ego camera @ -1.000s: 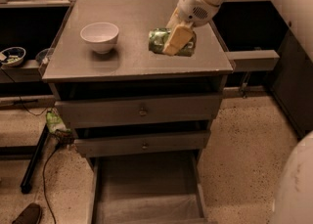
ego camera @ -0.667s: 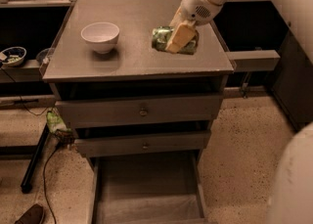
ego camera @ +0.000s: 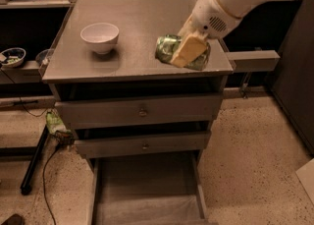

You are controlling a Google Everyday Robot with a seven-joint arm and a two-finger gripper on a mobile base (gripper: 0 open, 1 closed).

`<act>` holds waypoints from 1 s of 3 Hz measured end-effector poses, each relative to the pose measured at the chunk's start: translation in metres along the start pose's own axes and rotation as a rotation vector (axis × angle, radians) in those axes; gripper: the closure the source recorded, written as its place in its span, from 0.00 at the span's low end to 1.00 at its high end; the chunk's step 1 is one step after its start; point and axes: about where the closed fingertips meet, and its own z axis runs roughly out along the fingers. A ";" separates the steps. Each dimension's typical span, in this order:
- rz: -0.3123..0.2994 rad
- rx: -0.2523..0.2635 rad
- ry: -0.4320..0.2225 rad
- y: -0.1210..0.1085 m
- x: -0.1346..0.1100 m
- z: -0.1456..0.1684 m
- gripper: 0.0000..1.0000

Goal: Place green can into bottom drawer

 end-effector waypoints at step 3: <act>0.097 -0.106 0.017 0.089 0.039 0.051 1.00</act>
Offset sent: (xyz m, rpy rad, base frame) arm -0.0971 0.0079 -0.0752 0.0296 0.1341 -0.0383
